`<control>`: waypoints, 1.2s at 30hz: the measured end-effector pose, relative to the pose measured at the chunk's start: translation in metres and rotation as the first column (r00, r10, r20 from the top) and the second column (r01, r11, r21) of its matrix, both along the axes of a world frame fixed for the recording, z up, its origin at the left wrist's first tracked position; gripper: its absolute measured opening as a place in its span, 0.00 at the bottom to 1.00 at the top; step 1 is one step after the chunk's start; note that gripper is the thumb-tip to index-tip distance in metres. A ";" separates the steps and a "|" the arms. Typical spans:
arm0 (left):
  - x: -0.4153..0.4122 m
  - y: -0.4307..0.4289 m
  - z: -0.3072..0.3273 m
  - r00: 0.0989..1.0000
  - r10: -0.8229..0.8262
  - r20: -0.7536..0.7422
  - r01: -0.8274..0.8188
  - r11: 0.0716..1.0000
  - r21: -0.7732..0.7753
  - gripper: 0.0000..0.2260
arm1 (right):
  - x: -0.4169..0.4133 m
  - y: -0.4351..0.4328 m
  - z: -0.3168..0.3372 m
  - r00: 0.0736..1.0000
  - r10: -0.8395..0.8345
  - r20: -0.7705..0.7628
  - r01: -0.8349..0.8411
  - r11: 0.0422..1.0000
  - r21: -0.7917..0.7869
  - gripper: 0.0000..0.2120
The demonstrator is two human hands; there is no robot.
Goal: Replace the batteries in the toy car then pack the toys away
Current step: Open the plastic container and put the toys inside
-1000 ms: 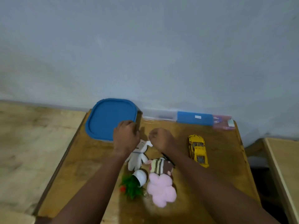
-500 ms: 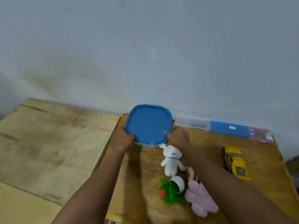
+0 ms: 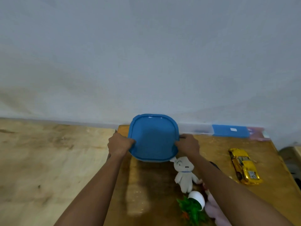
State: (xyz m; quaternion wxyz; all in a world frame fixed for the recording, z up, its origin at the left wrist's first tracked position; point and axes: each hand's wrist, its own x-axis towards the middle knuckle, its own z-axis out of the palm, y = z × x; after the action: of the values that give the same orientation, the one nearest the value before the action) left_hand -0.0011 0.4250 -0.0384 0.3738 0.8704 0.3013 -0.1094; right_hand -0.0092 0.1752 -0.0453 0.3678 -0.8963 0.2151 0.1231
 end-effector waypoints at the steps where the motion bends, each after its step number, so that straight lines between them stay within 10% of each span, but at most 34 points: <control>1: 0.002 0.002 -0.002 1.000 0.006 -0.025 -0.007 1.000 -0.028 0.16 | 0.000 0.000 0.001 0.999 -0.032 -0.005 0.033 0.999 0.029 0.18; 10: 0.005 0.006 -0.010 0.996 0.092 -0.003 -0.091 0.981 -0.169 0.15 | -0.004 0.003 0.005 0.983 -0.160 0.092 0.151 0.984 0.093 0.17; 22: -0.085 -0.013 0.009 0.886 0.158 0.437 -0.105 0.984 -0.143 0.05 | -0.084 0.012 0.014 0.955 -0.163 0.246 0.109 0.969 0.222 0.18; 36: -0.297 0.000 -0.033 0.929 0.078 0.361 -0.127 0.985 0.114 0.20 | -0.267 0.024 -0.005 0.972 0.081 0.222 -0.107 0.988 0.109 0.14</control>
State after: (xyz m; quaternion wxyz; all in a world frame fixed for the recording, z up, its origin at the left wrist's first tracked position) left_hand -0.2985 0.4254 -0.0712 0.3672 0.8822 0.2808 0.0900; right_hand -0.2760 0.1989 -0.0503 0.4363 -0.8897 0.1233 0.0547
